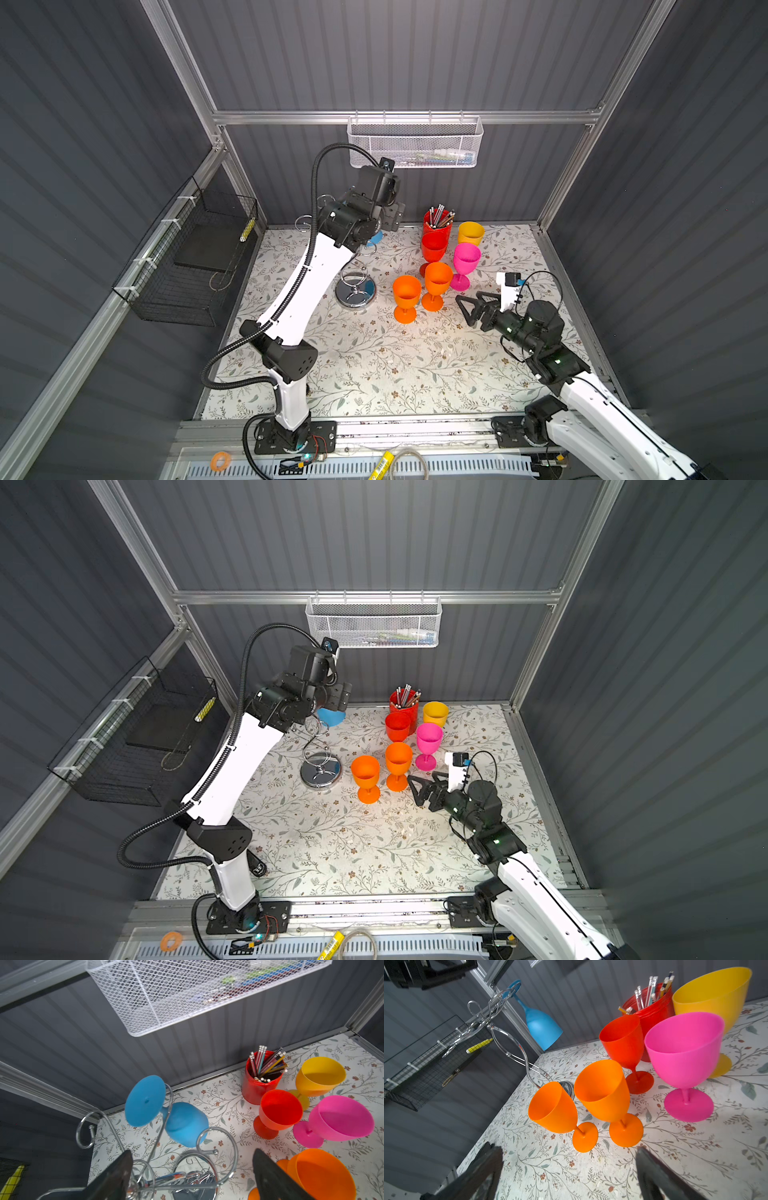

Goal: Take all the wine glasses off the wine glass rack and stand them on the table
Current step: 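Raise the left gripper up to the blue glass on the rack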

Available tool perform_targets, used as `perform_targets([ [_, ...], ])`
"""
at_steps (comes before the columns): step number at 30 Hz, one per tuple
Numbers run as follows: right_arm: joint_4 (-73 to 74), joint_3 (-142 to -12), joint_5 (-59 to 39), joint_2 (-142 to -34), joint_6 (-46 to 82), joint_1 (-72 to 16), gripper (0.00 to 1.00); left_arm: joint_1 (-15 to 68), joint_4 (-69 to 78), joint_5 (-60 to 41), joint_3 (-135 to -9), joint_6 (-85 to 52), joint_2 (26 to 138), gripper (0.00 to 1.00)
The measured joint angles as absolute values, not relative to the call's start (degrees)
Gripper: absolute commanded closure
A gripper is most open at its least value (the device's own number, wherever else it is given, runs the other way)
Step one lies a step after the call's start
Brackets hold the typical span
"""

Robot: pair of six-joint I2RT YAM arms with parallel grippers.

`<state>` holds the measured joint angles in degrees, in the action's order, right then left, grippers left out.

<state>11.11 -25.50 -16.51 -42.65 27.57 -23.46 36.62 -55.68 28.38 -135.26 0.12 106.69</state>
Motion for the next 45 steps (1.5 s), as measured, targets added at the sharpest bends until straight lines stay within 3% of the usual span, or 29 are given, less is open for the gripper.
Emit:
perform_targets([
  [19, 14.57, -33.61, -16.34, -55.81, 23.16, -31.03, 0.01, 28.99, -55.9, 22.22, -145.49, 16.08, 113.21, 0.24],
  [45, 15.03, -37.67, -16.03, -57.82, 21.41, -34.92, 0.01, 28.01, -58.02, 25.52, -141.99, 20.86, 114.56, 0.41],
])
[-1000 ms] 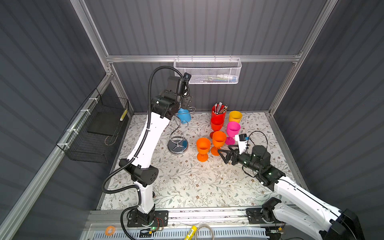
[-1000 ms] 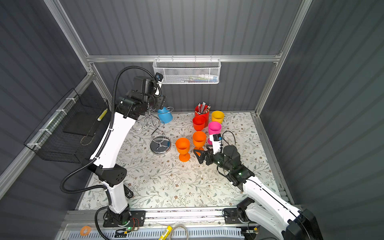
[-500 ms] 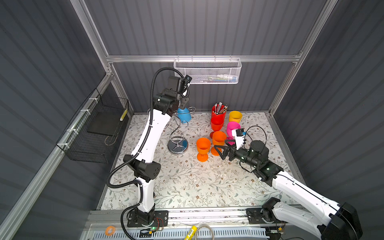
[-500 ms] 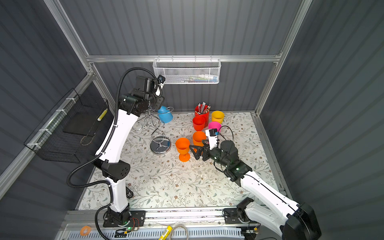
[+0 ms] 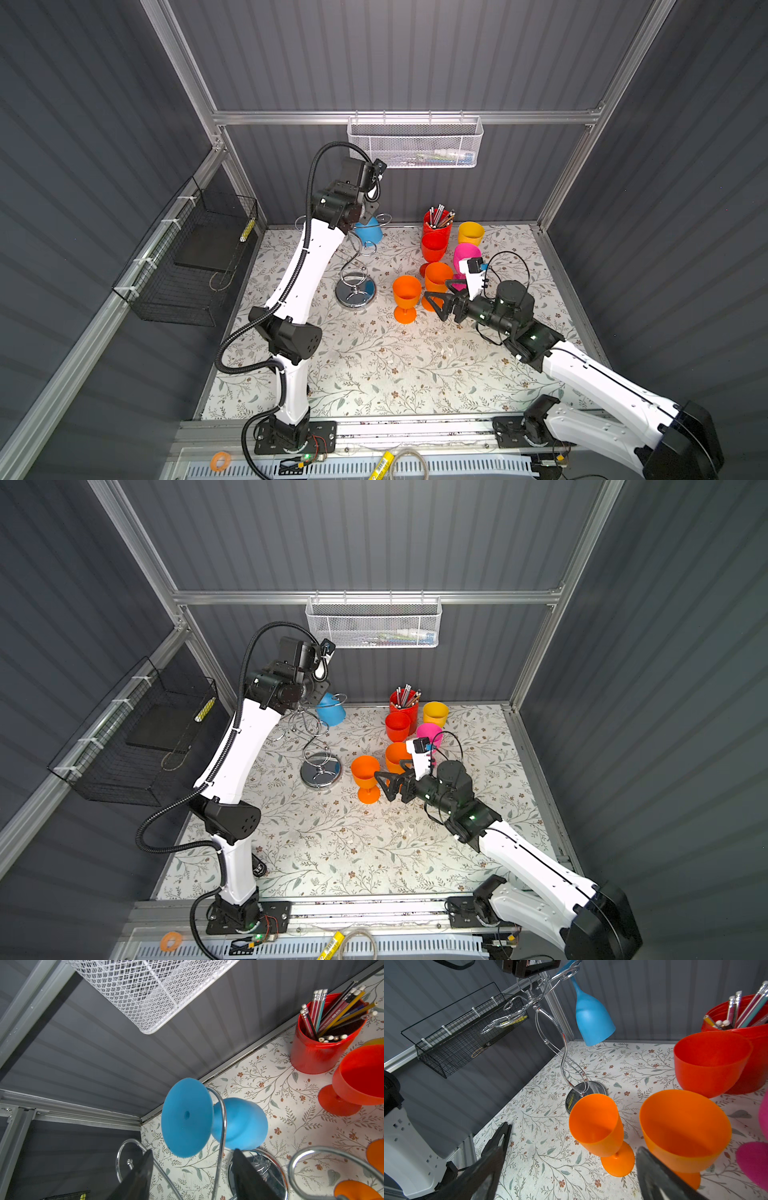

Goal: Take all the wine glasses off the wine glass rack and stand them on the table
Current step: 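Raise the left gripper up to the blue glass on the rack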

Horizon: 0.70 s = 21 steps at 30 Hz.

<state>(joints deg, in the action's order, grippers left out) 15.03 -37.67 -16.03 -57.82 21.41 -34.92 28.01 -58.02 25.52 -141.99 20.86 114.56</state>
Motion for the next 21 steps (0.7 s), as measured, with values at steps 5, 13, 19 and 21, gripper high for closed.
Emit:
perform_targets([
  [5, 15.11, -37.67, -15.99, -58.06, 20.95, -34.92, 0.01, 28.01, -58.02, 26.61, -141.86, 21.26, 114.69, 0.42],
  [13, 15.44, -37.67, -16.01, -59.83, 20.91, -34.98, 0.01, 28.01, -57.23, 27.46, -140.86, 22.52, 115.11, 0.42],
  [19, 15.46, -37.67, -16.01, -60.62, 20.93, -34.98, 0.01, 28.01, -56.8, 27.94, -140.18, 23.49, 115.92, 0.46],
  [21, 15.75, -37.67, -16.03, -60.86, 20.93, -35.03, 0.01, 28.01, -56.71, 28.16, -139.81, 23.73, 116.16, 0.47],
])
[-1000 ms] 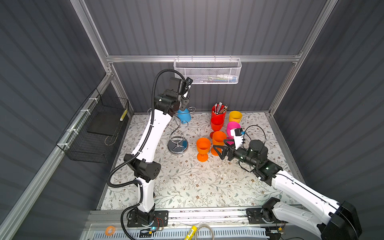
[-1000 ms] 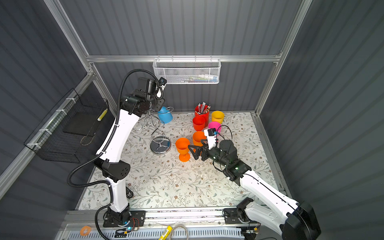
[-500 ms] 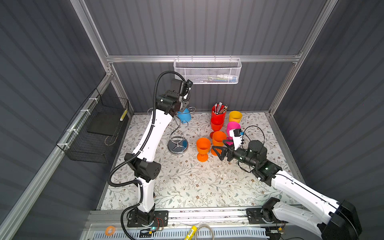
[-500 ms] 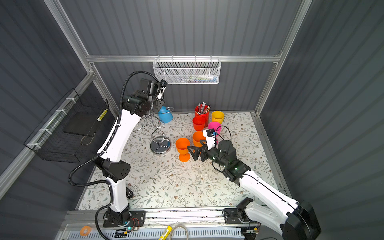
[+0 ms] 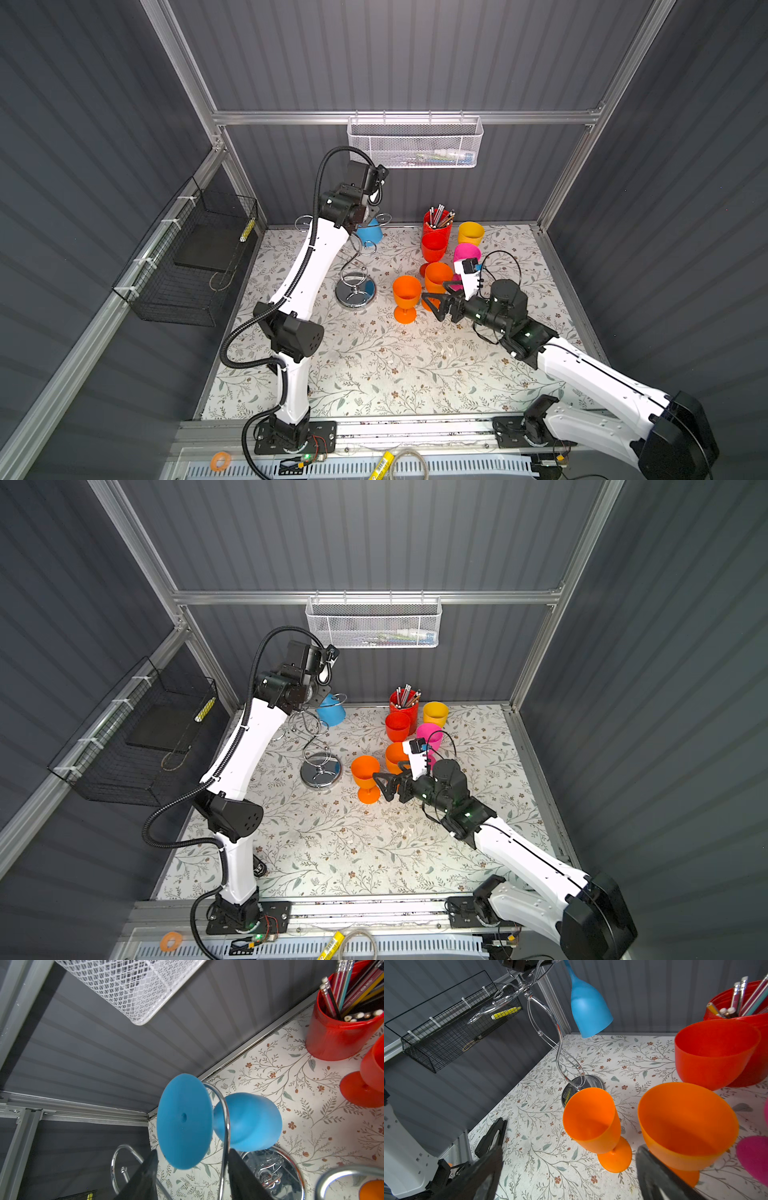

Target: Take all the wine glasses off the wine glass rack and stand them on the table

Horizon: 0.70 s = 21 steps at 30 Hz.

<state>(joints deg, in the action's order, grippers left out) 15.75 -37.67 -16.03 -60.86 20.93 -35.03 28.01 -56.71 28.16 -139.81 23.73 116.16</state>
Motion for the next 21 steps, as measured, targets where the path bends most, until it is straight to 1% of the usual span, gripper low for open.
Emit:
perform_targets([
  [2, 16.14, -37.71, -16.03, -61.28, 20.93, -35.05, 0.01, 28.01, -56.49, 28.64, -139.57, 24.01, 116.29, 0.48],
  [7, 16.27, -37.89, -16.03, -62.06, 20.93, -35.24, 0.01, 28.01, -55.79, 29.85, -139.48, 24.73, 116.71, 0.59],
  [11, 16.29, -38.44, -16.03, -62.24, 20.75, -35.24, 0.01, 28.01, -55.33, 30.5, -139.48, 24.95, 117.03, 0.65],
  [13, 16.27, -38.59, -16.01, -62.26, 20.69, -35.24, 0.01, 28.01, -54.83, 30.92, -139.46, 25.12, 117.05, 0.7],
  [21, 16.27, -38.61, -16.03, -62.33, 20.67, -35.31, 0.01, 28.01, -53.17, 31.9, -139.48, 25.12, 117.05, 0.74],
])
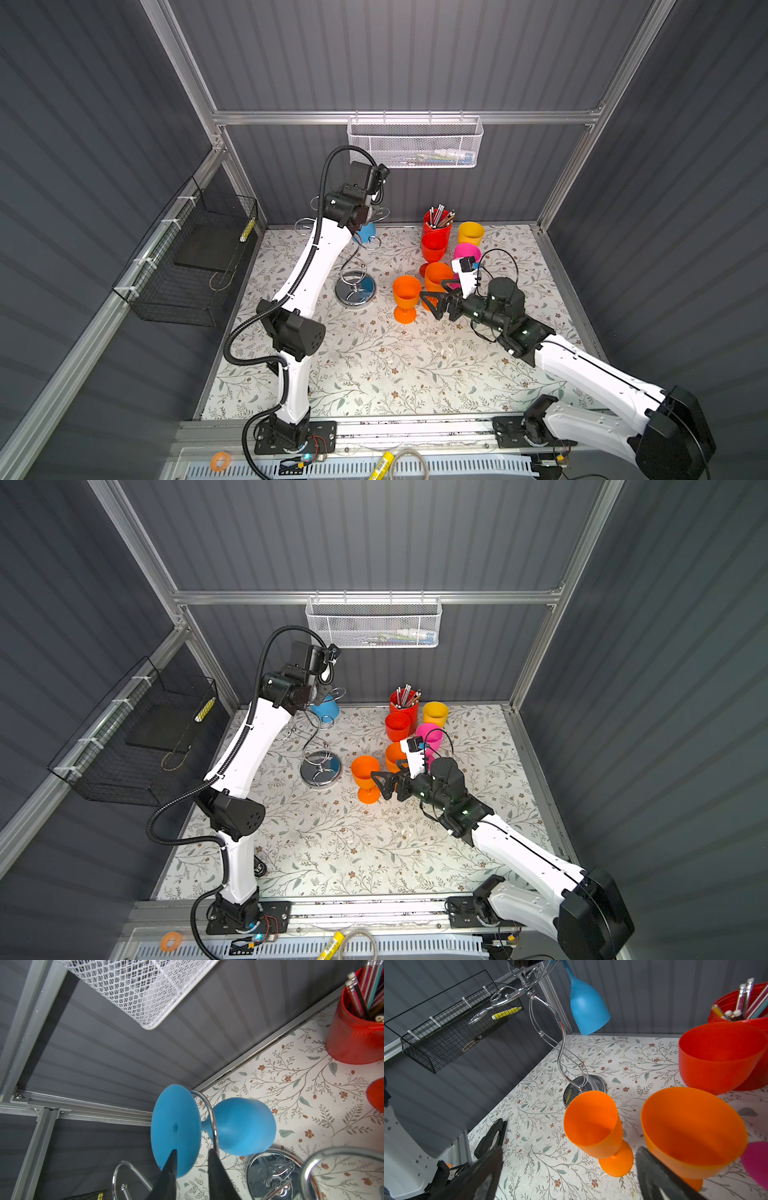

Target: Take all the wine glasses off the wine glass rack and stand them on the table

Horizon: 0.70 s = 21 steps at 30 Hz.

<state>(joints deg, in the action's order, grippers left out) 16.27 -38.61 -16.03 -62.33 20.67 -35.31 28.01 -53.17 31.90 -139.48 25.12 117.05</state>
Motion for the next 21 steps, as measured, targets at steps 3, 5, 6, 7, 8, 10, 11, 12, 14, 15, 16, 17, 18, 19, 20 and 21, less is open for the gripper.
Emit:
perform_targets([
  [3, 16.29, -38.61, -16.03, -62.33, 20.67, -35.31, 0.01, 28.01, -52.99, 32.08, -139.48, 25.12, 117.05, 0.76],
  [5, 16.29, -38.65, -16.01, -62.35, 20.67, -35.31, 0.01, 28.01, -52.75, 32.29, -139.46, 25.12, 117.05, 0.77],
  [6, 16.29, -38.65, -16.03, -62.35, 20.67, -35.31, 0.01, 28.01, -52.71, 32.49, -139.48, 25.12, 117.05, 0.78],
  [7, 16.29, -38.65, -16.01, -62.35, 20.67, -35.35, 0.01, 28.01, -52.71, 32.64, -139.48, 25.12, 117.05, 0.78],
  [8, 16.29, -38.65, -16.01, -62.37, 20.67, -35.38, 0.01, 28.01, -52.71, 32.75, -139.46, 25.15, 117.05, 0.78],
  [10, 16.29, -38.68, -16.01, -62.37, 20.67, -35.46, 0.01, 28.01, -52.71, 33.12, -139.48, 25.15, 117.05, 0.79],
  [11, 16.29, -38.65, -16.03, -62.37, 20.67, -35.46, 0.01, 28.01, -52.71, 33.17, -139.46, 25.12, 117.05, 0.8],
  [12, 16.29, -38.65, -16.03, -62.37, 20.67, -35.48, 0.01, 28.01, -52.71, 33.3, -139.48, 25.12, 117.05, 0.8],
  [14, 16.32, -38.68, -16.01, -62.37, 20.67, -35.46, 0.01, 28.01, -52.71, 33.32, -139.48, 25.1, 117.05, 0.83],
  [15, 16.32, -38.68, -16.03, -62.37, 20.69, -35.46, 0.01, 28.01, -52.71, 33.32, -139.48, 25.1, 117.05, 0.85],
  [16, 16.34, -38.68, -16.01, -62.37, 20.67, -35.48, 0.01, 28.01, -52.71, 33.32, -139.48, 25.08, 117.05, 0.87],
  [17, 16.34, -38.68, -16.01, -62.39, 20.67, -35.51, 0.01, 28.01, -52.71, 33.34, -139.48, 25.1, 117.05, 0.88],
  [18, 16.38, -38.68, -16.03, -62.41, 20.67, -35.53, 0.01, 28.01, -52.71, 33.5, -139.48, 25.08, 117.05, 0.9],
  [19, 16.49, -38.68, -16.03, -62.43, 20.69, -35.53, 0.01, 28.01, -52.71, 33.54, -139.46, 25.1, 117.05, 0.92],
  [20, 16.6, -38.68, -16.03, -62.48, 20.67, -35.57, 0.01, 28.01, -52.71, 33.56, -139.48, 25.08, 117.05, 0.94],
  [21, 16.71, -38.68, -16.01, -62.54, 20.69, -35.57, 0.01, 28.01, -52.71, 33.56, -139.48, 25.06, 117.05, 0.96],
])
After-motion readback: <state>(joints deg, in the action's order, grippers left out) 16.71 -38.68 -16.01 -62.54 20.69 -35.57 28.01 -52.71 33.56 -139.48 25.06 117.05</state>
